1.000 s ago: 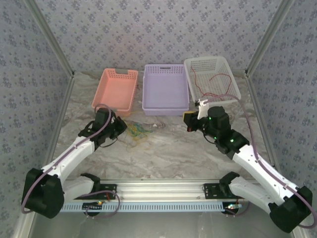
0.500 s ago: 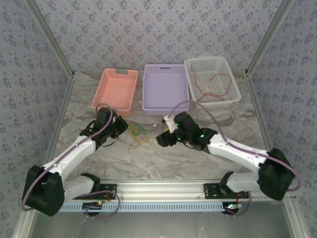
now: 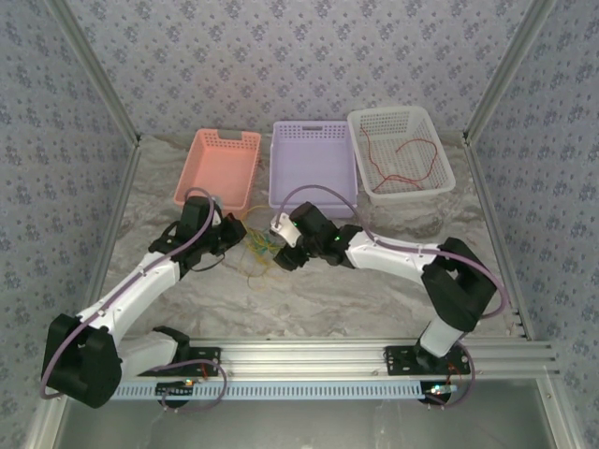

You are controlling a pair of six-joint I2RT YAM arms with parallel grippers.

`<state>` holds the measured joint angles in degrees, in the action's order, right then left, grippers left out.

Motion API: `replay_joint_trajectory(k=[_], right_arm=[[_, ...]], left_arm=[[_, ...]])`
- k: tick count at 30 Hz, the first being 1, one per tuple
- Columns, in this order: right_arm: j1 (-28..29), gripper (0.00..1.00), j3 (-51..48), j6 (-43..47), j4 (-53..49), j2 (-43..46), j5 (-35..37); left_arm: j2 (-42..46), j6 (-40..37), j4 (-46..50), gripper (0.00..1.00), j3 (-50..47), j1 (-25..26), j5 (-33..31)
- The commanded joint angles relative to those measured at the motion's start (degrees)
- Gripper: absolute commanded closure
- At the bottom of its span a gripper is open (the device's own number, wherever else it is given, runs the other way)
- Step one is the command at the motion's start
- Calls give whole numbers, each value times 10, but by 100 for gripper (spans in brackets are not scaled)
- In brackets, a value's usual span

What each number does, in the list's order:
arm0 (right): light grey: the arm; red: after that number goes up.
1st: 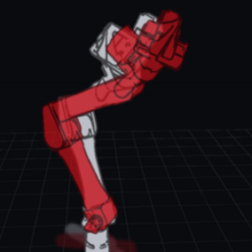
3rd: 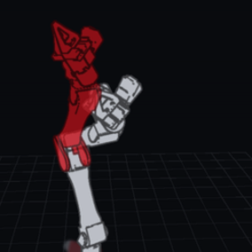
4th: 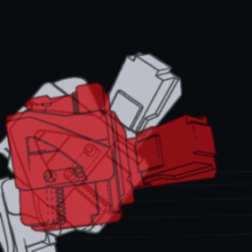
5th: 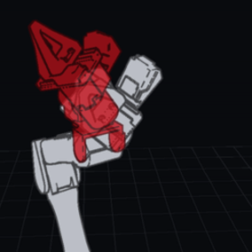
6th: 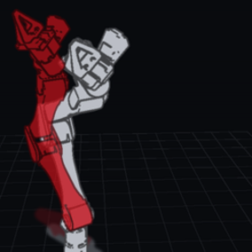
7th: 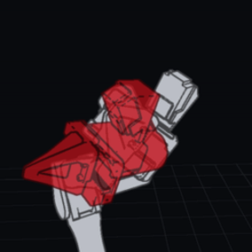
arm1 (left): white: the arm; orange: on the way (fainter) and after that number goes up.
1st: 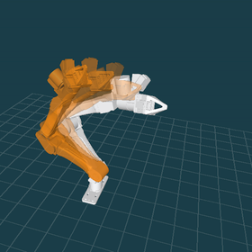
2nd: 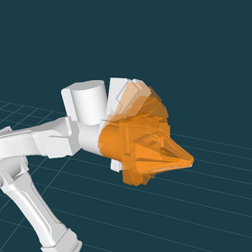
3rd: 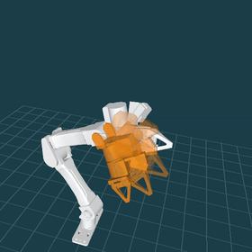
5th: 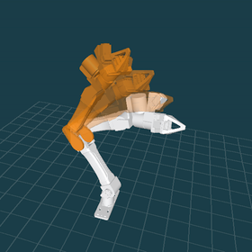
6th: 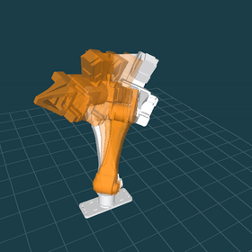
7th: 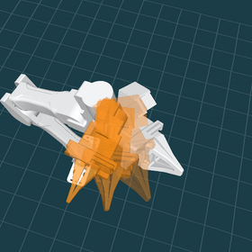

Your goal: Untangle the cables

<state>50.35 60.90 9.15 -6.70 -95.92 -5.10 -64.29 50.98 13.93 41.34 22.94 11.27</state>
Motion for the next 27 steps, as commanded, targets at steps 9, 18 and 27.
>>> replay_joint_trajectory(k=[9, 18, 27], right_arm=[[0, 100, -21, -23, -22, -10, -1], [-4, 100, -58, -74, -26, 13, -22], [-3, 100, -51, -75, -38, 14, -31]], left_arm=[[-25, -30, -4, 82, -17, 1, -6], [-57, -17, -62, 59, -62, -3, 0], [-36, 0, -73, 43, -60, 65, -24]])
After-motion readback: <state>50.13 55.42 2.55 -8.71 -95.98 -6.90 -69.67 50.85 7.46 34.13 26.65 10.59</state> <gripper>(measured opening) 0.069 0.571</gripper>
